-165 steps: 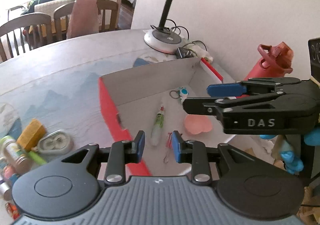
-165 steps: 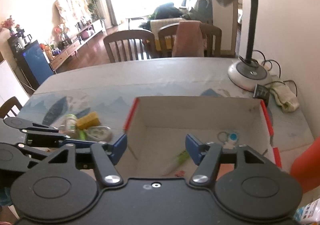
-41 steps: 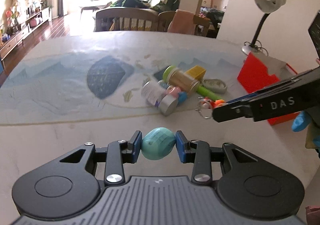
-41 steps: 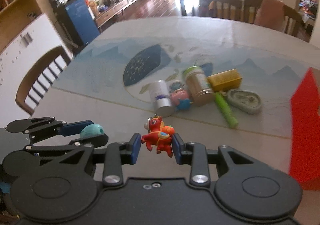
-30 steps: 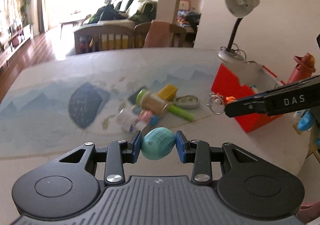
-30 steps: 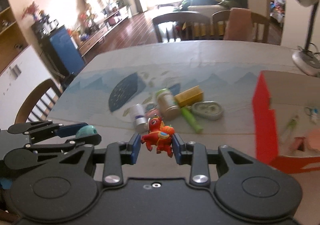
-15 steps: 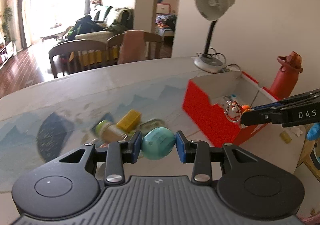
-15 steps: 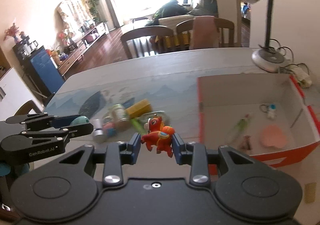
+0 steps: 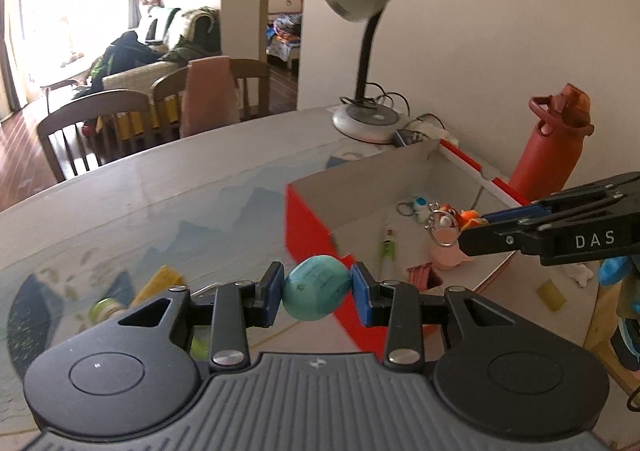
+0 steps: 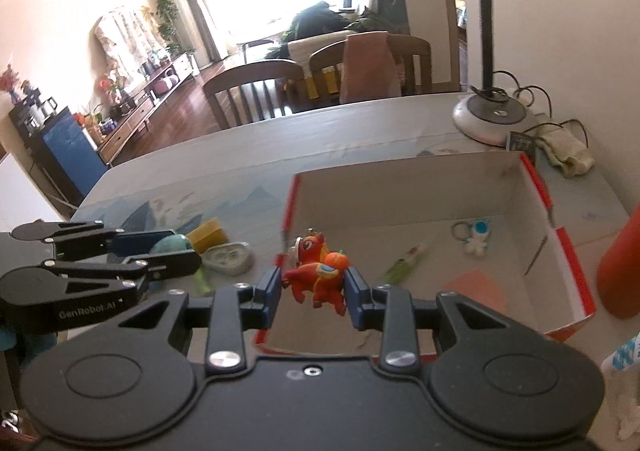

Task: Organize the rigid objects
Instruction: 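Lift both held items and carry them over the red box, then lower into the box and open both tools, releasing eraser and keychain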

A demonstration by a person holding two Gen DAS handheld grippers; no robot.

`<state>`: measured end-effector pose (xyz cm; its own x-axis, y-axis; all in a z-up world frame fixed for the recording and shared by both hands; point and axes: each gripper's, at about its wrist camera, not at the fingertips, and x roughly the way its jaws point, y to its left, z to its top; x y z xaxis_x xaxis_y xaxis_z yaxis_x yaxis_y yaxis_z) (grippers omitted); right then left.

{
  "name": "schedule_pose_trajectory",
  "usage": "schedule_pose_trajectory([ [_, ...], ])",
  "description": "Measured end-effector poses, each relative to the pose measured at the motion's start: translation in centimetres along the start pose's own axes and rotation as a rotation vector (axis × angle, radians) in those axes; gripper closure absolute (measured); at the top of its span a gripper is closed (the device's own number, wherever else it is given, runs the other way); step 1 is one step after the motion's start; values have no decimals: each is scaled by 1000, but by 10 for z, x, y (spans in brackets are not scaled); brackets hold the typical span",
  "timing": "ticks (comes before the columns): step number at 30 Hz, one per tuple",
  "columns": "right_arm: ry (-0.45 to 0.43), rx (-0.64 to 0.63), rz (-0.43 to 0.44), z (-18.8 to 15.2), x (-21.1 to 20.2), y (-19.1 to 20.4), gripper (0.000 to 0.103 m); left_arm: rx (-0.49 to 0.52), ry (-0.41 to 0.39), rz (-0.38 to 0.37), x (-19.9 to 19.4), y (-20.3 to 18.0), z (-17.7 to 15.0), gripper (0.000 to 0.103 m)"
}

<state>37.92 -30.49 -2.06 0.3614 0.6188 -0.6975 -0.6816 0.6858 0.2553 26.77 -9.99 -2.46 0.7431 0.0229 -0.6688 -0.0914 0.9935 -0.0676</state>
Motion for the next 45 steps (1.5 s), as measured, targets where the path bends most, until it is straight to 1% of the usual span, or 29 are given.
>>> schedule_pose_trajectory([
  [8, 17, 32, -40, 4, 8, -53, 71, 40, 38, -31, 52, -35, 27, 67],
  [14, 38, 29, -65, 9, 22, -80, 71, 64, 84, -29, 95, -51, 45, 67],
  [19, 63, -3, -89, 16, 39, -93, 71, 80, 141, -5, 136, -60, 55, 67],
  [25, 112, -30, -121, 20, 70, -108, 71, 115, 208, 29, 180, -70, 62, 67],
  [32, 167, -36, -135, 27, 98, -118, 71, 151, 321, 56, 223, -79, 62, 67],
  [35, 195, -51, -145, 29, 108, -121, 71, 155, 372, 66, 237, -80, 61, 67],
  [40, 243, -72, -149, 27, 119, -123, 71, 149, 434, 69, 250, -81, 57, 67],
  [45, 276, -52, -143, 23, 122, -127, 70, 138, 498, 69, 259, -79, 55, 67],
])
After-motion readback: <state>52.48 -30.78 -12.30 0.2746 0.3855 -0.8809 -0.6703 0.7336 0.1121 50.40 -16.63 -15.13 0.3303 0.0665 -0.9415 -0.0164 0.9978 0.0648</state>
